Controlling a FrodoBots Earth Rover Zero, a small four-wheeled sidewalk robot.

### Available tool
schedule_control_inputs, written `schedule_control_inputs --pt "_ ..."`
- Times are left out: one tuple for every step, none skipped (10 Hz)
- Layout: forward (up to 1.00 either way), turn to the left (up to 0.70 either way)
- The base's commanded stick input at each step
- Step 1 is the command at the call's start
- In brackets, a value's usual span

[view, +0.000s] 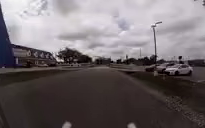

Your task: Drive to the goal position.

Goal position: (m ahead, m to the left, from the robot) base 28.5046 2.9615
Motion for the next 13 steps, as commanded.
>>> schedule_control_inputs --pt "0.45 0.0" --pt "0.45 0.0" --pt "0.45 0.0" --pt "0.45 0.0" --pt "0.45 0.0" --pt "0.45 0.0" --pt "0.45 0.0" --pt "0.45 0.0" --pt "0.45 0.0" --pt "0.45 0.0" --pt "0.45 0.0" --pt "0.51 0.0" --pt "0.6 0.0"
